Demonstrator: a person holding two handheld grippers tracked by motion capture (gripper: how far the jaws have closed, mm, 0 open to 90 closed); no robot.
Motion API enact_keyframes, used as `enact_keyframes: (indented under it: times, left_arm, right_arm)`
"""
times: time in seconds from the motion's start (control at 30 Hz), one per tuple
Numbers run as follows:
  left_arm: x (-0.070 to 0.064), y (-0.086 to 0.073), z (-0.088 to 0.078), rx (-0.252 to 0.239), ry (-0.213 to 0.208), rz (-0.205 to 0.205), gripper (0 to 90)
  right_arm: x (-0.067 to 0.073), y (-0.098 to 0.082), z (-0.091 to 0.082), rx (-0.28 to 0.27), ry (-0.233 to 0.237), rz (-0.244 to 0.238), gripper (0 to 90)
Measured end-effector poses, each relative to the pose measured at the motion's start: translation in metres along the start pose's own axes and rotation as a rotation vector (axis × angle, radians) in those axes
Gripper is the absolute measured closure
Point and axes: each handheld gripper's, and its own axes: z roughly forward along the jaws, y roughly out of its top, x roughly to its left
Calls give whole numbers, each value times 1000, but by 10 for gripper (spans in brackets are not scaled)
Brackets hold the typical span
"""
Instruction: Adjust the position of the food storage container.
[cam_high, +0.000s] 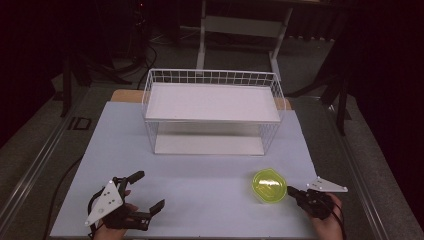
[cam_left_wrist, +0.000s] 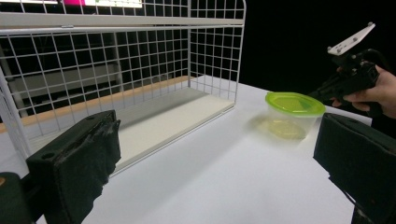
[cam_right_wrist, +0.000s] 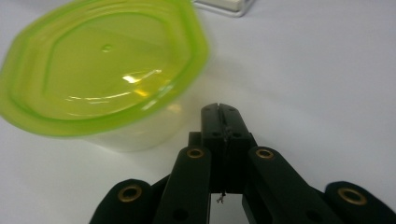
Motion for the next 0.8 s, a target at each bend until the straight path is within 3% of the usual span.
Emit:
enact_keyframes:
  times: [0.1,0.23,0.6,0.8]
  left_arm:
    - [0,0,0,-1,2,0,11]
    - [0,0,0,2,1,2,11]
    - [0,0,2,4,-3,-1,11]
    - [-1,0,3,3,-4,2,11]
  right_arm:
    - [6,1,8,20,34,0,900]
    - [14,2,15,54,41,-37,900]
    - [34,11,23,79,118,-96,900]
    - [16,20,28,54,63,-67,900]
